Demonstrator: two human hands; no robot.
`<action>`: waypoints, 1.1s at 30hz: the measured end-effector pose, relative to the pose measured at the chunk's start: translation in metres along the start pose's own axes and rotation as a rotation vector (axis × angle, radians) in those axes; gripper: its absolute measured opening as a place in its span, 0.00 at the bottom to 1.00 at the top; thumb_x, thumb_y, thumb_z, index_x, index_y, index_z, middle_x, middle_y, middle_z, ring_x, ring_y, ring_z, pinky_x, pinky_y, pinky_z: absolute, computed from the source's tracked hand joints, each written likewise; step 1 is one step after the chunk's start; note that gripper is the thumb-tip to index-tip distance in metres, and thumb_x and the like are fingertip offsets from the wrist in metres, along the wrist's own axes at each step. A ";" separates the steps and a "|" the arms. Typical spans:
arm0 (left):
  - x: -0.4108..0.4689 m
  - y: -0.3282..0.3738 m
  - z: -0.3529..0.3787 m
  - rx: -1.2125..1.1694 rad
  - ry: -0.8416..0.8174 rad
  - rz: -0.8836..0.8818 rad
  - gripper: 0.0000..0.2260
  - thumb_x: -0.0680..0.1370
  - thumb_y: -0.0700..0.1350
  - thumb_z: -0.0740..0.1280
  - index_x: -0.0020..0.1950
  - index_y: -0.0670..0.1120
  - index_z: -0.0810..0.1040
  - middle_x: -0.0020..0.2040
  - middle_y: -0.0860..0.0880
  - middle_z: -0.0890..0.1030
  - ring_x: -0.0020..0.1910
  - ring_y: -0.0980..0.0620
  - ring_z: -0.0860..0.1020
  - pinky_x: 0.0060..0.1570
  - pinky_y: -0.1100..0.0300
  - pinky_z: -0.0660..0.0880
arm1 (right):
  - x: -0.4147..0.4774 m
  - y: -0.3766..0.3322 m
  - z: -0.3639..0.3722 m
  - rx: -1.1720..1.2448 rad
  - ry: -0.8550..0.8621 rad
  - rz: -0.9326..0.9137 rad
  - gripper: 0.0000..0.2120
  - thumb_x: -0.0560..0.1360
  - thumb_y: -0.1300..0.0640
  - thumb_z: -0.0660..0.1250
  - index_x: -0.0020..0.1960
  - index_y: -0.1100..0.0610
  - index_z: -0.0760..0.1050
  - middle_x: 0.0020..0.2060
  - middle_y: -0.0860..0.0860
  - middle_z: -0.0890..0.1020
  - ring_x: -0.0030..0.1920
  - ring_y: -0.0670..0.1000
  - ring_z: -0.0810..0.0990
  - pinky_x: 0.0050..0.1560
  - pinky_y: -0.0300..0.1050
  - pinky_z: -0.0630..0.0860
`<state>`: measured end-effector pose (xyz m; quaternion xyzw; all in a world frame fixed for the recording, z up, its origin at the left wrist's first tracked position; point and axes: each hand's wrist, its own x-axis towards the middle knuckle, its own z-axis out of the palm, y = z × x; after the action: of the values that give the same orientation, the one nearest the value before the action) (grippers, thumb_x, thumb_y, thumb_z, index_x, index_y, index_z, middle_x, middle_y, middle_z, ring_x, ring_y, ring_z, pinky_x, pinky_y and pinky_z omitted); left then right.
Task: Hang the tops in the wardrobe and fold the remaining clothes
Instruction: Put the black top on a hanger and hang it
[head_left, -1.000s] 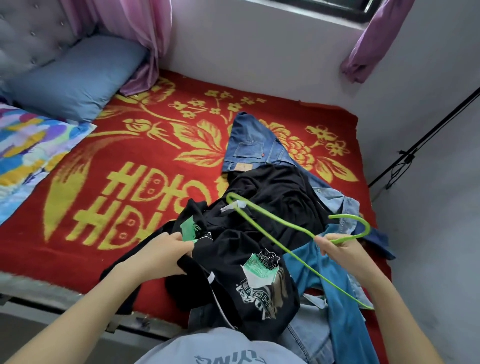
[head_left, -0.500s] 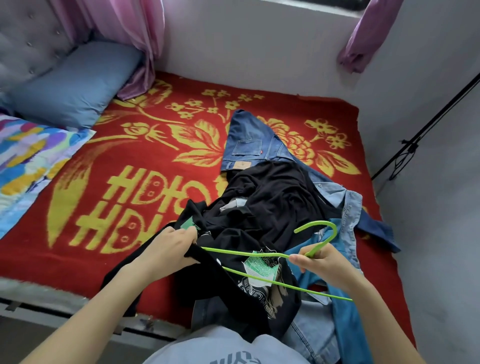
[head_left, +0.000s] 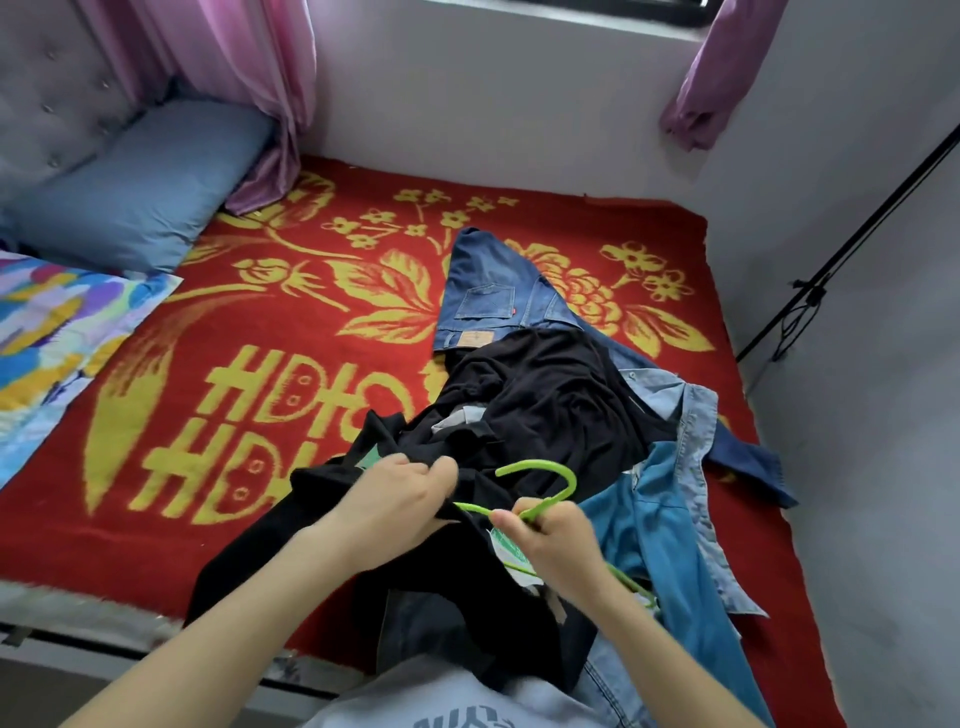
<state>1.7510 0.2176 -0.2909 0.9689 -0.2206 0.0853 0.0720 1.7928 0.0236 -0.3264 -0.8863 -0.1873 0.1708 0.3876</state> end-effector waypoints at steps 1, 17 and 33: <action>0.006 0.008 -0.001 -0.026 0.010 0.012 0.21 0.57 0.51 0.82 0.35 0.44 0.73 0.25 0.53 0.73 0.22 0.54 0.73 0.24 0.67 0.67 | -0.001 0.000 0.007 0.032 0.038 0.003 0.25 0.75 0.52 0.68 0.22 0.48 0.62 0.19 0.46 0.67 0.25 0.44 0.65 0.34 0.41 0.61; 0.015 -0.038 -0.034 -0.288 0.169 -0.392 0.18 0.75 0.53 0.60 0.45 0.41 0.82 0.42 0.46 0.83 0.44 0.46 0.80 0.42 0.53 0.75 | 0.019 0.001 -0.042 0.258 0.396 -0.102 0.06 0.77 0.60 0.63 0.45 0.52 0.77 0.39 0.43 0.77 0.44 0.39 0.72 0.47 0.27 0.65; -0.002 -0.051 -0.060 -0.543 0.473 -0.611 0.07 0.76 0.39 0.67 0.41 0.51 0.77 0.40 0.59 0.78 0.40 0.65 0.75 0.40 0.77 0.66 | 0.027 -0.006 0.027 0.156 -0.187 -0.140 0.16 0.72 0.62 0.66 0.59 0.56 0.75 0.49 0.49 0.80 0.51 0.45 0.77 0.55 0.35 0.71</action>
<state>1.7633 0.2743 -0.2383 0.8896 0.0829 0.2177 0.3928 1.8035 0.0567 -0.3437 -0.8184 -0.2700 0.2395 0.4472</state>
